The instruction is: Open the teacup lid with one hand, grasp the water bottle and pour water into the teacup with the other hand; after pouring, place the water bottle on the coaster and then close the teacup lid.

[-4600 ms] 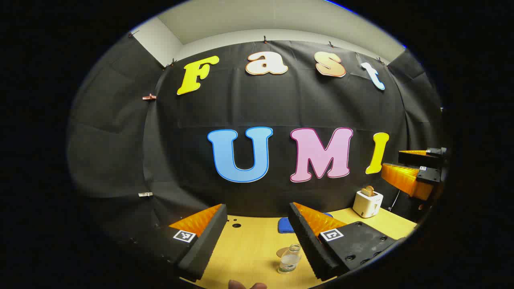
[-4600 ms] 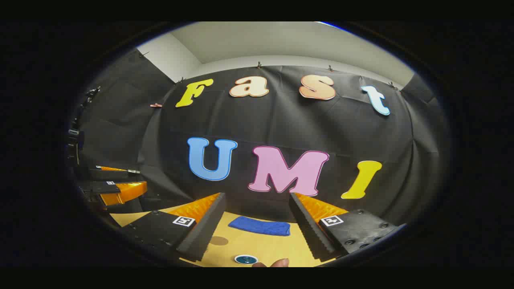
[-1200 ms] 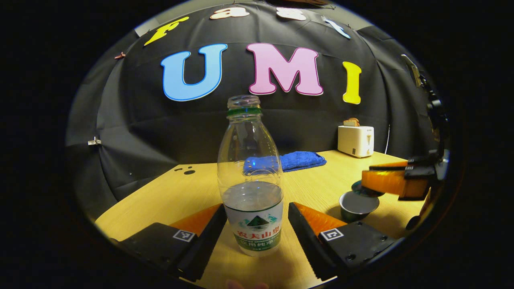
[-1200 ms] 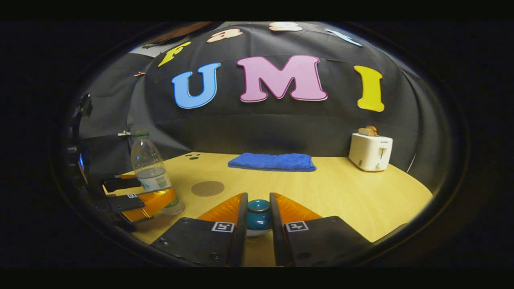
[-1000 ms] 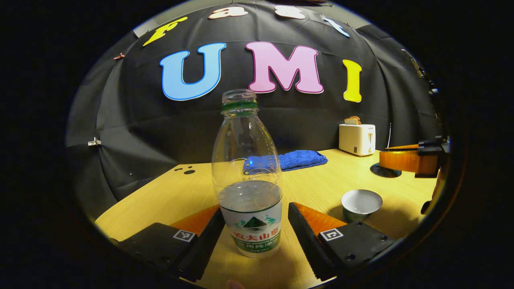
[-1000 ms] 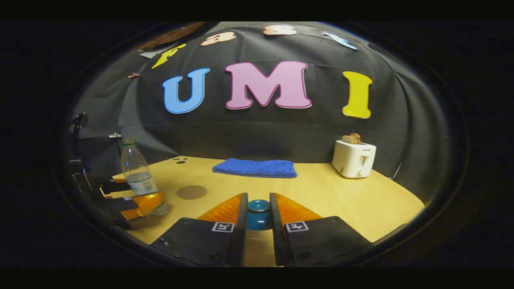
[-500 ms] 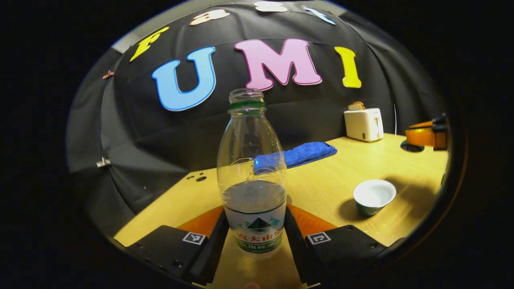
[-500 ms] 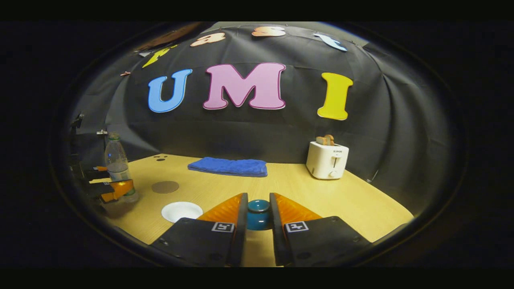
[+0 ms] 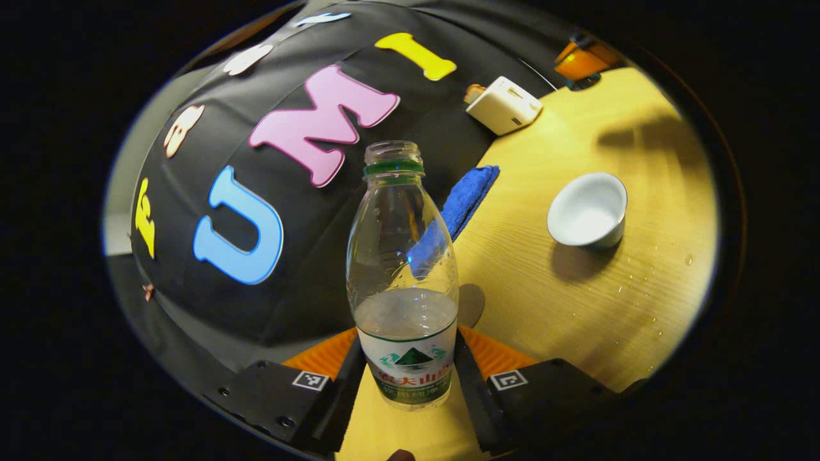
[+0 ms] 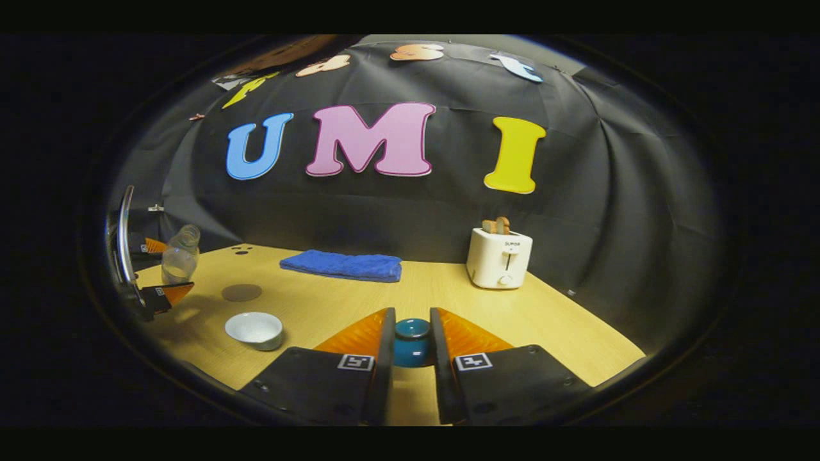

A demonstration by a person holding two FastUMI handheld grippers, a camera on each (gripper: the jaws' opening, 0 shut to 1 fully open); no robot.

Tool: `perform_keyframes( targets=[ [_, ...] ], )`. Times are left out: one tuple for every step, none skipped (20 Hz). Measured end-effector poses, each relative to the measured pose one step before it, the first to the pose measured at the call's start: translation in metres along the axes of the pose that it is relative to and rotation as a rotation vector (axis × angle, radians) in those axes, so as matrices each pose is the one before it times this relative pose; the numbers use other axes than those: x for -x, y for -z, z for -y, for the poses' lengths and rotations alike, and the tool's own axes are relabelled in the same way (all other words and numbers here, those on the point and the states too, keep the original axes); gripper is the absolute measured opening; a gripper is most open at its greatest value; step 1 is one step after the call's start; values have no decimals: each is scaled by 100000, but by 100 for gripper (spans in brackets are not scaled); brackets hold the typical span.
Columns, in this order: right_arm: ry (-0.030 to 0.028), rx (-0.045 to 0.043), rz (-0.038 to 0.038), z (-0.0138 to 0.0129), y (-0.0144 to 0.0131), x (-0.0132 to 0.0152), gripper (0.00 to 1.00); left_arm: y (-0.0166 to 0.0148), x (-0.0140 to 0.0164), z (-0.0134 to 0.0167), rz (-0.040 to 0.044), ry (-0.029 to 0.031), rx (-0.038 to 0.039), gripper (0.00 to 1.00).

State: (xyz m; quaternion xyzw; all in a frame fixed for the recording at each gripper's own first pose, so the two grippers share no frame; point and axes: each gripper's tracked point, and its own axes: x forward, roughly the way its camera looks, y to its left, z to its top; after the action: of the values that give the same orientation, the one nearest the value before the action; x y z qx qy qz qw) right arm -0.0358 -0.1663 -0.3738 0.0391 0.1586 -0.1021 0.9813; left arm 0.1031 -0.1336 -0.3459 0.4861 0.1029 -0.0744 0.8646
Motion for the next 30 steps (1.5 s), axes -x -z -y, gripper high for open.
perform_keyframes(
  targets=[
    [196,72,-56,402,51,21,31,-285,-69,394,-705,-774,-5613,76],
    [51,153,-126,367,49,-25,31,-143,-12,223,-684,-342,-4126,76],
    [-52,210,-70,385,59,80,31,-216,-50,151,-287,-274,-3590,76],
    [-9,303,243,318,-24,79,31,-219,-37,366,-86,578,-2907,76],
    [-67,405,273,307,-94,75,31,-137,48,272,-470,775,-2053,76],
    [65,389,127,379,2,72,31,-43,8,344,-659,500,-1859,76],
    [-126,141,-45,323,84,-4,31,-152,82,186,-444,288,-2352,76],
    [-57,-110,-77,309,57,97,31,-120,40,-52,-310,-326,-3019,76],
    [-213,-364,-41,162,65,48,31,-180,0,-87,-160,-762,-3382,76],
    [-117,-352,-33,153,73,-28,31,-158,-34,-268,121,-606,-3163,76],
    [15,-35,-16,162,9,99,31,-85,-71,-130,7,-571,-2904,76],
    [-58,121,140,196,117,41,31,8,-132,-73,-287,-342,-2682,76],
    [-85,139,151,72,-76,18,31,-72,-36,-108,0,-246,-2274,76],
    [-215,140,200,134,10,92,31,-51,-88,-16,-175,91,-3160,76],
    [-80,311,204,99,-42,45,31,3,-60,-172,124,-389,-2976,76],
    [-144,266,186,113,-82,24,31,-94,-110,-149,613,-649,-3307,76],
    [-26,297,170,147,-26,32,31,-57,-73,-149,272,-527,-3078,76],
    [-131,211,124,89,-24,62,31,130,-21,106,110,72,-2265,76],
    [21,153,-58,83,128,50,31,85,-101,19,293,161,-1552,76],
    [-130,-4,-165,210,147,30,31,88,-115,61,178,77,-1631,76],
    [231,-159,-266,161,152,-19,31,15,-53,-161,209,-359,-1978,76],
    [130,-186,-137,172,50,93,31,-49,-18,-115,749,-594,-1796,76],
    [259,14,-19,94,60,0,31,44,-126,-53,512,-349,-1401,76],
    [149,11,30,131,-9,12,31,19,-77,56,279,-81,-1301,76],
    [11,0,117,23,10,52,31,79,-220,46,95,-26,-1315,76],
    [-41,-108,40,35,20,55,31,17,-219,142,73,162,-1483,76],
    [-62,-157,-145,64,85,21,31,130,-287,-30,-2,-30,-1700,76],
    [54,-80,-107,52,85,54,31,106,-276,-40,-183,-85,-1788,76],
    [108,47,-46,49,80,-10,31,78,-266,56,-3,-292,-1557,76],
    [175,-12,-52,87,90,53,31,109,-66,-258,47,-133,-1207,76]
  ],
)
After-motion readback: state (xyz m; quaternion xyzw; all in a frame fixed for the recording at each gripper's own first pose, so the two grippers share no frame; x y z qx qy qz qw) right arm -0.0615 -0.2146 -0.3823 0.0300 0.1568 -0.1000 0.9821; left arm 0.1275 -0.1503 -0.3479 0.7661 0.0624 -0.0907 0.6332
